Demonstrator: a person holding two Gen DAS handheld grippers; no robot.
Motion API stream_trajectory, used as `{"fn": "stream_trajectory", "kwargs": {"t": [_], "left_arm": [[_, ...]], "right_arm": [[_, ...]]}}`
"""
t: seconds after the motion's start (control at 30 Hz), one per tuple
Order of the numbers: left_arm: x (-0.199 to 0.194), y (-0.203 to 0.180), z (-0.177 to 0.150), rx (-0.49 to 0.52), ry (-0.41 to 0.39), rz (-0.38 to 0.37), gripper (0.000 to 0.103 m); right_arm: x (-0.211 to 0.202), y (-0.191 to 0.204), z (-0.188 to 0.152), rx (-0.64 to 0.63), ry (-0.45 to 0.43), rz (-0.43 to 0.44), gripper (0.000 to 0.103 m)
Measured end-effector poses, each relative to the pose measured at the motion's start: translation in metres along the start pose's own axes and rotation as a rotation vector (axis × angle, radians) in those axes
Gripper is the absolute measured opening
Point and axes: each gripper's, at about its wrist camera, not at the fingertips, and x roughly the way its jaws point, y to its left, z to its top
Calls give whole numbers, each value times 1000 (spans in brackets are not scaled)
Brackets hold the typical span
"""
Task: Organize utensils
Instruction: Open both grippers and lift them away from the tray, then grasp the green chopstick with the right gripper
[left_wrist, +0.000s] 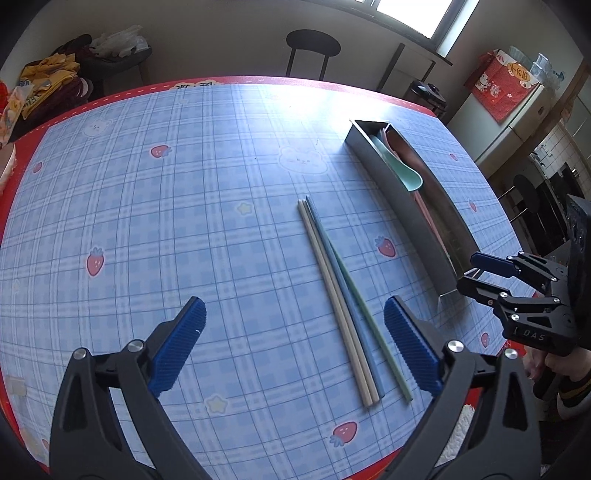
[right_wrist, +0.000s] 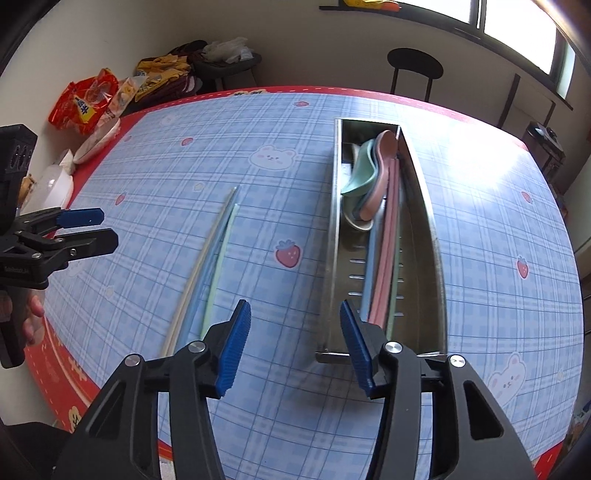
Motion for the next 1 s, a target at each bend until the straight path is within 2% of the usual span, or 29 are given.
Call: {"fn": "stream_trajectory", "kwargs": {"t": [0.2,0.33,0.57,0.87,0.93,1.0], "left_arm": [[-1,11,-13,-14,-5,13,97],[-3,15,-15,-7,-23,33,97],[1,27,-20,-38,-26,40,97],[17,28,-26,-49,10,26,97],[21,26,-26,-49,16,19,97],[26,24,-25,-44,26,19,97]], "right_arm": [[12,33,-1,-91,42,57,40],[29,52,-1,-146,102,82,39],[60,71,-3,-219,184,56,39],[75,80,-4,-265,203,43,38],[74,77,-4,-264,197,40,31],[73,72,-3,-245,197,38,16]]}}
